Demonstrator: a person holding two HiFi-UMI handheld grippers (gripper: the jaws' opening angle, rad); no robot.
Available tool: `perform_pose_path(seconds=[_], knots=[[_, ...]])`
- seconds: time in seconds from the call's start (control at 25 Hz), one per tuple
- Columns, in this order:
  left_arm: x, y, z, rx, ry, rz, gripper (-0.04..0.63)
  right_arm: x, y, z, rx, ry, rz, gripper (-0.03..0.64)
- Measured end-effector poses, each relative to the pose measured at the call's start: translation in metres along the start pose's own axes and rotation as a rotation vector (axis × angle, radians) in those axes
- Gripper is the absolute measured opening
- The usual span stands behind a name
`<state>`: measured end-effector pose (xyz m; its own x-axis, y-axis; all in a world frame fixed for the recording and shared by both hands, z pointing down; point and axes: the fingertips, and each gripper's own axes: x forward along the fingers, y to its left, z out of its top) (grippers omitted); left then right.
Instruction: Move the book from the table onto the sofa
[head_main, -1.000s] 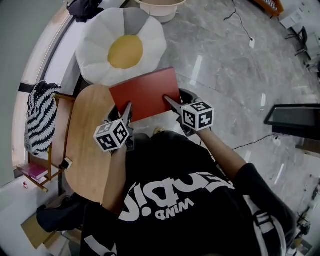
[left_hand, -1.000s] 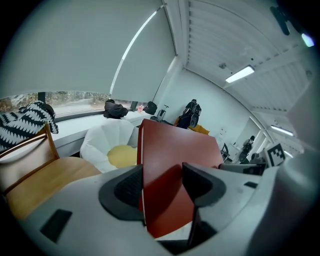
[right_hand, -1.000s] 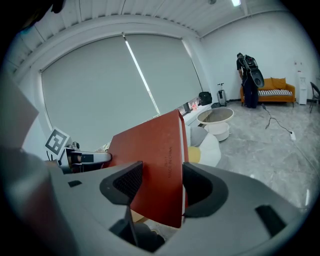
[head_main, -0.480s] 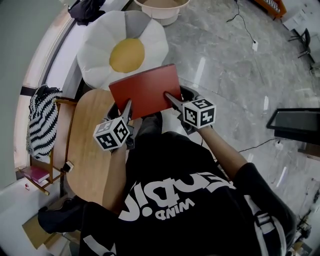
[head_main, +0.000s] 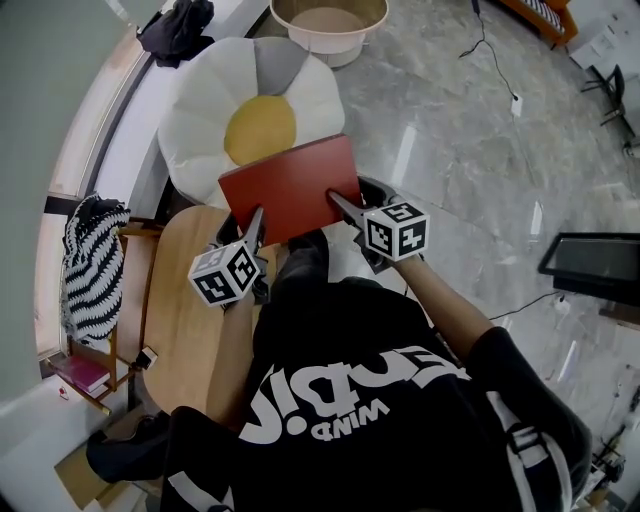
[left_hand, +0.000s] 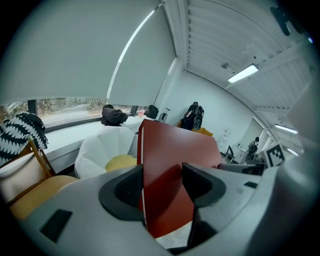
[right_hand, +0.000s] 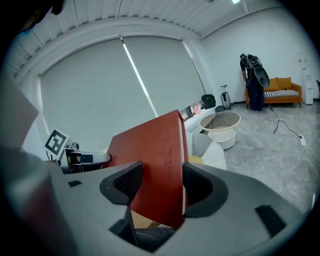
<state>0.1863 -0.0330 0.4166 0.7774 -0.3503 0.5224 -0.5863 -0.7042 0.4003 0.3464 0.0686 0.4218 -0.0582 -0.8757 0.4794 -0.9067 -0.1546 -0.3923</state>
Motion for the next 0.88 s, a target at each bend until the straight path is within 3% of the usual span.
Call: perform_pose_path(seconds=[0.88], knots=[[0.120,0.122,0.139,-0.114,-0.010,0.084,0.250,0.201,-0.023,0.132,-0.039,0.097,0.063,0.252]])
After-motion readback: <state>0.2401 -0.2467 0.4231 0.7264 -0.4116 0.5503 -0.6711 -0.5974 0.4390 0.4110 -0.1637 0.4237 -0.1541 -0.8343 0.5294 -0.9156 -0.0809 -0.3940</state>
